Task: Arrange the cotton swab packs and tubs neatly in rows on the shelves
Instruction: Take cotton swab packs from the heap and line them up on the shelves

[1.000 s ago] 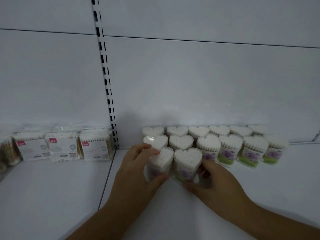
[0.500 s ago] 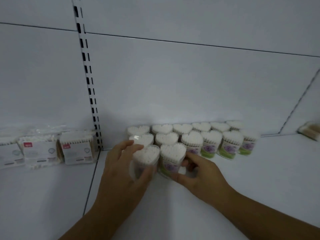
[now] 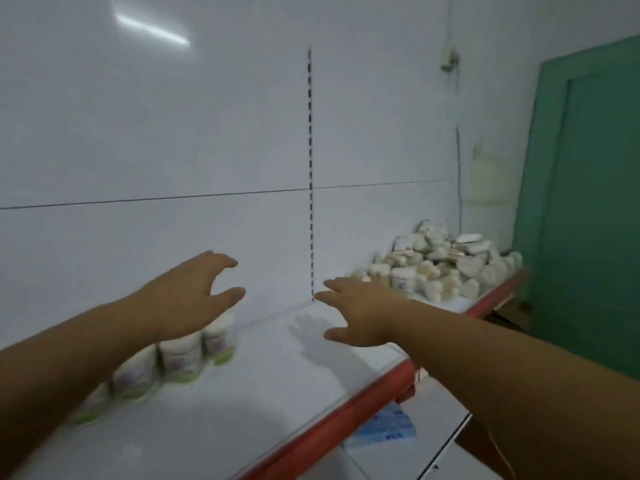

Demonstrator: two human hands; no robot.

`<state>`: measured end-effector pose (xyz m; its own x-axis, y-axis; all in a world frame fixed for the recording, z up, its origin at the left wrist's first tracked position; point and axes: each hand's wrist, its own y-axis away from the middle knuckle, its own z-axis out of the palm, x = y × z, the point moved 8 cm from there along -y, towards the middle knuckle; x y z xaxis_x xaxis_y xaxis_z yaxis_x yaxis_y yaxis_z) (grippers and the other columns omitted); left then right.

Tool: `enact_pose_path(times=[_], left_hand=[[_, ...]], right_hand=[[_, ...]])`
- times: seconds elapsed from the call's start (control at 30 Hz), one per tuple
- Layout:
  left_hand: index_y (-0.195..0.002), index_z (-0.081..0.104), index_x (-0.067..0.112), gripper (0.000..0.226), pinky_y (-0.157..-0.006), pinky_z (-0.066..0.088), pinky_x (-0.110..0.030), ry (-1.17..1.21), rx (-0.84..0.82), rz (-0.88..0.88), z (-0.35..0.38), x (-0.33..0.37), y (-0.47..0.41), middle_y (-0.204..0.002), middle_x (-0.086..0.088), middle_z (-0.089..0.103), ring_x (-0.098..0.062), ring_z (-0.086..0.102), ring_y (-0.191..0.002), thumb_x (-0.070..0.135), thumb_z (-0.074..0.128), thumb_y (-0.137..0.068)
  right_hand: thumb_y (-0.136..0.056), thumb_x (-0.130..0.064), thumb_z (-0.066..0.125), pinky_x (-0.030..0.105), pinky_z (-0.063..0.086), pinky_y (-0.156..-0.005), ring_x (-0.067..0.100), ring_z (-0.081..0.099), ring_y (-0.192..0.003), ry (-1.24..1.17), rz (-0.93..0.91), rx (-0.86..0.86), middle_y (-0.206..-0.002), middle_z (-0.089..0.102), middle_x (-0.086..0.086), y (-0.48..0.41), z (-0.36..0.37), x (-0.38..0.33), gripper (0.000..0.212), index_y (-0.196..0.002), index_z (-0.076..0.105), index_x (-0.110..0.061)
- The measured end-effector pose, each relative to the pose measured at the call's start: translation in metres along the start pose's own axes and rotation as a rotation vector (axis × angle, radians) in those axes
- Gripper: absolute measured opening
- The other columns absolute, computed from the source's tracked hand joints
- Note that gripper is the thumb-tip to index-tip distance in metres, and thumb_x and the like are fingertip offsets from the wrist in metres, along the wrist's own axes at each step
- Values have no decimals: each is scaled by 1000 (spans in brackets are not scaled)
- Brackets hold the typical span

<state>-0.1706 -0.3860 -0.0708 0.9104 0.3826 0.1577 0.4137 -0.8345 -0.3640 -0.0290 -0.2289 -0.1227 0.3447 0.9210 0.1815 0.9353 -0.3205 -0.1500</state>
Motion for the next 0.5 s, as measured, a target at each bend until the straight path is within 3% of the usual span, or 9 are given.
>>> enact_pose_path(times=[0.1,0.3,0.5], left_hand=[[-151,22,25,64,-118,17,-32,-43,-91,134,34,92,-63,-160,6,18,-10,11,-148,53,39,-97],[-153,15,27,67,-115,18,-30,-77,-257,286,103,213,-112,-160,6,15,-11,12,-147,52,41,-97],[-146,31,20,56,-108,29,-28,-34,-252,289,121,256,-177,-152,-1,33,-16,33,-137,40,50,-97]], right_hand=[[-94,-53,46,40,21,-116,21,13,-147,19,162,30,-161,11,2,48,-15,99,69,-152,20,-26],[-94,-54,45,45,19,-118,20,6,-148,82,346,-100,-162,2,-1,146,19,236,70,-152,14,-32],[-94,-51,46,42,21,-118,20,12,-147,22,407,-70,-161,8,-1,156,31,304,68,-152,17,-30]])
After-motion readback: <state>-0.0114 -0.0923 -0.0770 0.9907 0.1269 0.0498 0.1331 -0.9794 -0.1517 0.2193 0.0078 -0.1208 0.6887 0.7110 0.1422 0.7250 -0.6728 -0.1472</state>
